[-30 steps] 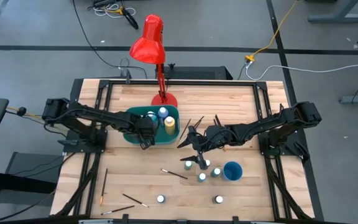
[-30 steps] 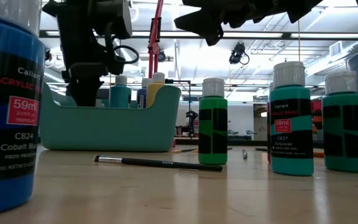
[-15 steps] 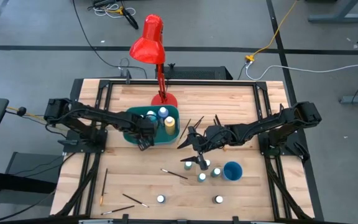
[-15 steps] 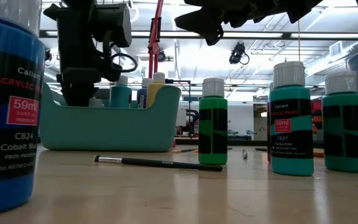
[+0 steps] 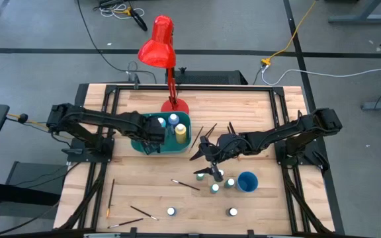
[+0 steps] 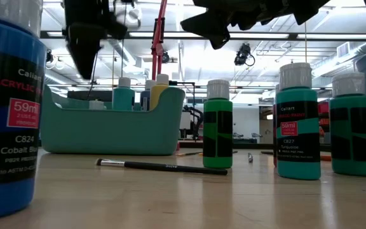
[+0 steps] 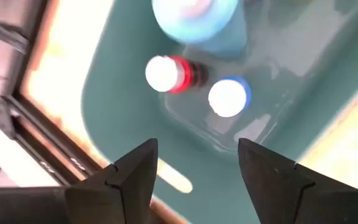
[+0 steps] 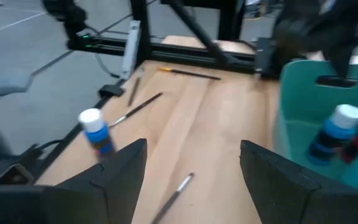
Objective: Pick & Place Paint Supplies
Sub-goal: Put the small light green paint bottle into the green bin
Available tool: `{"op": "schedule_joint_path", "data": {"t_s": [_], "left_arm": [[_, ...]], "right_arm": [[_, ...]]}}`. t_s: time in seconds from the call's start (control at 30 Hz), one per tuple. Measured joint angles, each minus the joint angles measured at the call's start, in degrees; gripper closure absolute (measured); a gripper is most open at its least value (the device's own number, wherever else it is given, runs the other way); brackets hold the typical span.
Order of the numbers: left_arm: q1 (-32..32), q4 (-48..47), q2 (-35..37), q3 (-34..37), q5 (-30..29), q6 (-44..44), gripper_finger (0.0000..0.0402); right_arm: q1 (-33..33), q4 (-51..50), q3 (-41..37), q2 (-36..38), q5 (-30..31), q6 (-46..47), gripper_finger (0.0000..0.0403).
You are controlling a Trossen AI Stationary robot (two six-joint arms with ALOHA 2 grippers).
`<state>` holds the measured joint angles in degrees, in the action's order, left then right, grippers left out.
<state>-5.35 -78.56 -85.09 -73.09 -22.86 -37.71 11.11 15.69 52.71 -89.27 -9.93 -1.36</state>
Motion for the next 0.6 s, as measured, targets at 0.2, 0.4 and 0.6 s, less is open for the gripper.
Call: {"op": "schedule_joint_path", "data": {"t_s": [0.2,0.4,0.6], "left_arm": [[-7.9,0.4,1.1,-6.7,-8.5,1.0,0.0172],[-17.1,9.4,6.0,-3.1,-13.0,3.2,0.0178],[-23.8,26.3,14.1,8.0,-14.0,0.8,0.0184]], "right_arm": [[0.0,-0.6,0.0,0.1,-1.6,2.6,0.014],[0.5,-7.4,0.0,5.1,-0.7,4.7,0.014],[3.9,-18.2,0.0,11.3,13.7,5.5,0.014]]}}
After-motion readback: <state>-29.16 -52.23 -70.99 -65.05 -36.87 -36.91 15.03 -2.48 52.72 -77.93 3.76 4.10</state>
